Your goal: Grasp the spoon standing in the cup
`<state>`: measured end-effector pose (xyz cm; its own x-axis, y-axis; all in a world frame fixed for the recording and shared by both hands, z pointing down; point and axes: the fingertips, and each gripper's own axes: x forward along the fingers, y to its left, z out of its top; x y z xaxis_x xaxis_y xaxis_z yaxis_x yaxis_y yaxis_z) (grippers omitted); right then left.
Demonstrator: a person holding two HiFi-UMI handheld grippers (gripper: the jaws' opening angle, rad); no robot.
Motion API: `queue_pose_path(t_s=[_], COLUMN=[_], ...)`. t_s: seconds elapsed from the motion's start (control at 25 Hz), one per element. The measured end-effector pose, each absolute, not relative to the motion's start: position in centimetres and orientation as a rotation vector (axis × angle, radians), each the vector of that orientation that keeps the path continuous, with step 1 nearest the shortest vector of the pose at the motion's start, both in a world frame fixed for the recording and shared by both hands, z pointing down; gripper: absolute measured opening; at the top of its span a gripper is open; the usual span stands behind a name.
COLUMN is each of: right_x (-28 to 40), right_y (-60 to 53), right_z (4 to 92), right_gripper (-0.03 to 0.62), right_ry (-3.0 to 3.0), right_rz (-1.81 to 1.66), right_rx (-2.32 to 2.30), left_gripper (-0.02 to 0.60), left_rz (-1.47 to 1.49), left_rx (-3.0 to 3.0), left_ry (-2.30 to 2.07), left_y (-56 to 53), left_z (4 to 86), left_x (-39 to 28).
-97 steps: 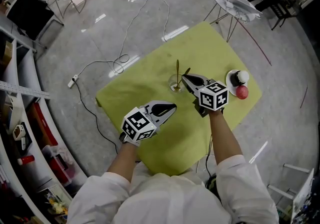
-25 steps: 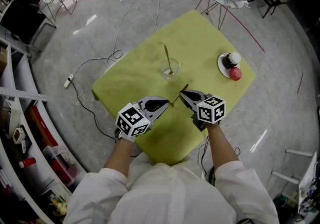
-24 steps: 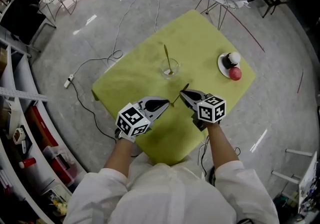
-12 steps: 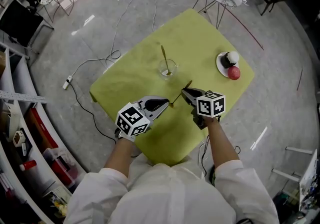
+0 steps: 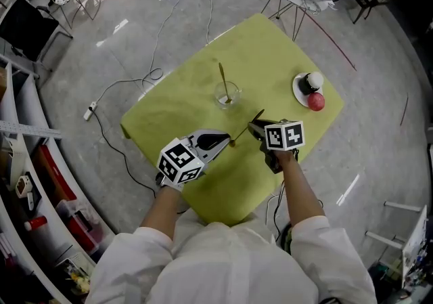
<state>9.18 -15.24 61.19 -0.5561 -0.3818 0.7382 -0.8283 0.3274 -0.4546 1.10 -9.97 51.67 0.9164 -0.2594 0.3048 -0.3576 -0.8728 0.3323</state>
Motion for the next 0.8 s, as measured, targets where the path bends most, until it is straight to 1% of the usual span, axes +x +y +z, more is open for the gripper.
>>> queue_pose_path(t_s=[0.44,0.8], right_x=[10.7,8.9], right_y=[-14.8,-17.1], right_z=[61.7,57.6], right_gripper=[0.098,0.098], right_ry=[-1.971,-2.207], right_rz=[1.136,1.038], right_rx=[1.011,0.984], left_gripper=[0.005,0.005], left_rz=[0.35,0.343], left_rx=[2.693,2.696], left_ry=[-0.456,-0.466], left_y=[-10.2,-10.4], left_z=[51.6,51.4], left_x=[1.1,1.1])
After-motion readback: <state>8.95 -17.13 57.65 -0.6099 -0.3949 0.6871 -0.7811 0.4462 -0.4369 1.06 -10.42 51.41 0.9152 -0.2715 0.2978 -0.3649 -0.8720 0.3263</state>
